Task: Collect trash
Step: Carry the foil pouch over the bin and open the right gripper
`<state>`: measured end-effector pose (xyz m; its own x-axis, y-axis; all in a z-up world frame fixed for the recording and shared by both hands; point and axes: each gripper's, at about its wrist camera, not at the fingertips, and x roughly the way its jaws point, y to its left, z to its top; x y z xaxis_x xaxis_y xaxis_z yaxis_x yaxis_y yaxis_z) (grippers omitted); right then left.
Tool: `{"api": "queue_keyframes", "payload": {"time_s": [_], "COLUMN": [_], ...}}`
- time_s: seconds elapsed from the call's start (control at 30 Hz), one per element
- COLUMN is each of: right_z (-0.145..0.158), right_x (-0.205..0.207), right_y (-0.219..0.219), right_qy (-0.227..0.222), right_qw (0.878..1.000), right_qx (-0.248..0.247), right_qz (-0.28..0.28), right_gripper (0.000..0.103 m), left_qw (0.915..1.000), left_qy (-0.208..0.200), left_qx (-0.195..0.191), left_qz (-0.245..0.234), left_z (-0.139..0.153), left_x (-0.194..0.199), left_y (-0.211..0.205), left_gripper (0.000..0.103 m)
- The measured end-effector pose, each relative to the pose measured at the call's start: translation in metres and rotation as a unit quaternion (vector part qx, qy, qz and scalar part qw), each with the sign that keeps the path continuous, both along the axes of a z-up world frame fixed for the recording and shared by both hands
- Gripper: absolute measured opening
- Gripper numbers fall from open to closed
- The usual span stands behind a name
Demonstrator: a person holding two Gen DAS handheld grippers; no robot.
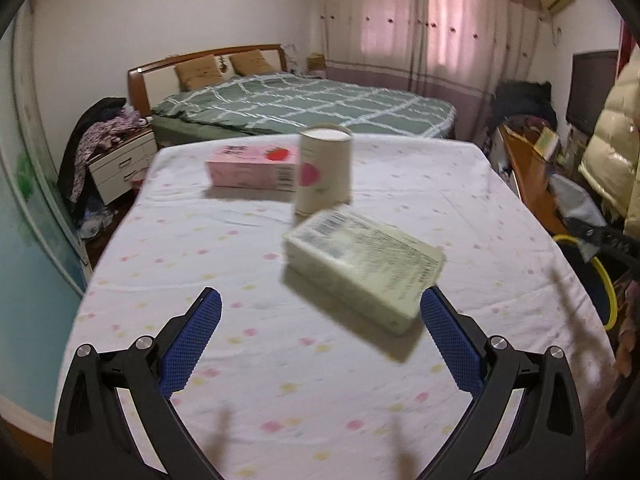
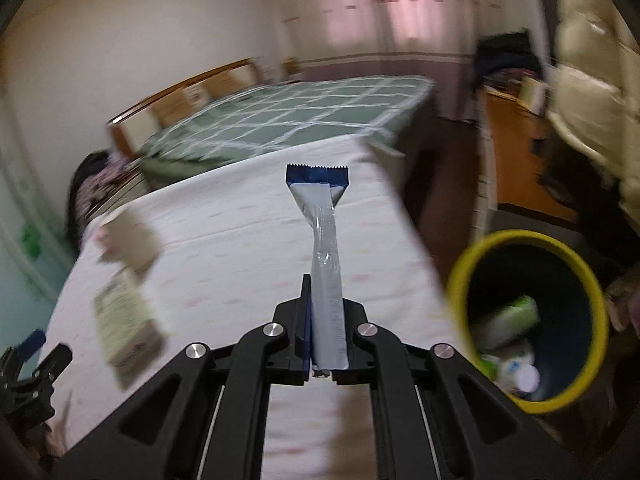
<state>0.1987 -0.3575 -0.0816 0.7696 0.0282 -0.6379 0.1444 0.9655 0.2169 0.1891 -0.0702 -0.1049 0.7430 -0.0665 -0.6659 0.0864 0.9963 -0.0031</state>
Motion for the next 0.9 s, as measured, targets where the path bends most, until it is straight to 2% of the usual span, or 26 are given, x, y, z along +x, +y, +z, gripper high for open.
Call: {"api": "queue_keyframes", "payload": {"time_s": [0.17, 0.33, 0.6, 0.73, 0.9], "right_z": [-0.012, -0.026, -0.048, -0.052, -0.054], "right_x": [-0.013, -0.022, -0.023, -0.021, -0.021], "right_y": [-0.065, -0.100, -0.117, -0.123, -0.130], "right_qy": [0.016, 0.035, 0.055, 0.060, 0.066], "right_qw": [0.996, 0.990, 0.984, 0.982, 0.979], "right_qx": [0.004, 0.008, 0.017, 0.025, 0.035], "right_qz": [-0.085, -0.136, -0.169, -0.179, -0.192], "right_gripper": [0.008, 0.008, 0.009, 0.009, 0.009], "left_qw": [0.9995, 0.9986, 0.9970, 0.9960, 0.9927], "left_qy": [0.025, 0.047, 0.069, 0.077, 0.082], "left_qx": [0.016, 0.023, 0.025, 0.019, 0.032], "left_qz": [-0.012, -0.003, 0.025, 0.042, 0.082], "left_z": [-0.017, -0.031, -0.039, -0.039, -0.041], "left_x": [0.017, 0.033, 0.043, 0.042, 0.033], "left_y": [-0.026, -0.033, -0.021, -0.003, 0.034], "left_gripper": [0.098, 0.098, 0.098, 0.098, 0.098]}}
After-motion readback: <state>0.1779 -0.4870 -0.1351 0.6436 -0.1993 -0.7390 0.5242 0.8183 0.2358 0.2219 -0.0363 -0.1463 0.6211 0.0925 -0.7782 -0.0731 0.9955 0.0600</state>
